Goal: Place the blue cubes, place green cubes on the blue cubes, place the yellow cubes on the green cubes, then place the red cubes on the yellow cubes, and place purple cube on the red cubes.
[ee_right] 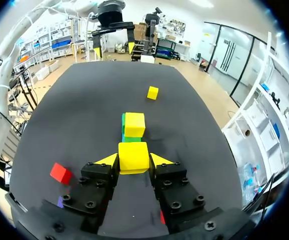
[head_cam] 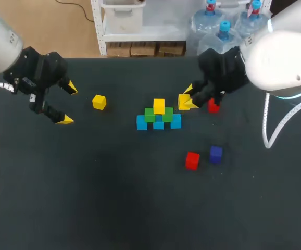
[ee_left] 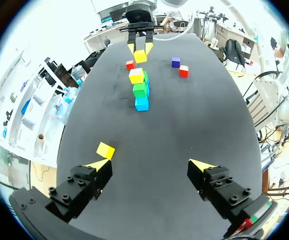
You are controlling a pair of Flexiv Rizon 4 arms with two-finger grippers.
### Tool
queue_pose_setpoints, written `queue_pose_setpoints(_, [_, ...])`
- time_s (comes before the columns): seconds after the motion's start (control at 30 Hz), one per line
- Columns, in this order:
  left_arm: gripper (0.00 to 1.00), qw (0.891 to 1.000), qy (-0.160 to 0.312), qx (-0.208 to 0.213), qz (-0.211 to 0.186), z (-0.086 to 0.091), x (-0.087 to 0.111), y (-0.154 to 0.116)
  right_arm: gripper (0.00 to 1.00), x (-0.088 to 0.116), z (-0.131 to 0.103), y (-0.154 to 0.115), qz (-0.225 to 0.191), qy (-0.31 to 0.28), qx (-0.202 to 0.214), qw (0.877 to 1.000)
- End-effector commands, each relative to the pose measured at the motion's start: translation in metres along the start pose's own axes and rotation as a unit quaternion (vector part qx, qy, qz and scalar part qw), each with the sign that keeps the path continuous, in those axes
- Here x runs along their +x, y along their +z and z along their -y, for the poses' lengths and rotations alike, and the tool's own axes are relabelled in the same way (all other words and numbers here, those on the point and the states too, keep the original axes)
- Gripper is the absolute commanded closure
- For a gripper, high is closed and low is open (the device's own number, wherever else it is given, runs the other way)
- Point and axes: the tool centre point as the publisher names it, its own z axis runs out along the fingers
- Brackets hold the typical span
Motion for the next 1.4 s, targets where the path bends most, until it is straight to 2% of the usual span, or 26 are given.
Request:
queue_pose_setpoints(0.03, [0.00,1.000,0.002,0.000,0.003,0.000,0.002,0.000,1.00,-0.006,-0.006,0.003,-0.006,0.000,0.009,1.000])
queue_pose_setpoints(0.23, [0.00,1.000,0.002,0.000,0.003,0.000,0.002,0.000,1.00,-0.009,-0.007,0.006,-0.021,-0.009,0.015,1.000])
queue_pose_setpoints(1.4, [0.00,1.000,0.002,0.000,0.003,0.000,0.002,0.000,1.00,-0.012,-0.003,0.026,-0.022,-0.005,0.021,1.000])
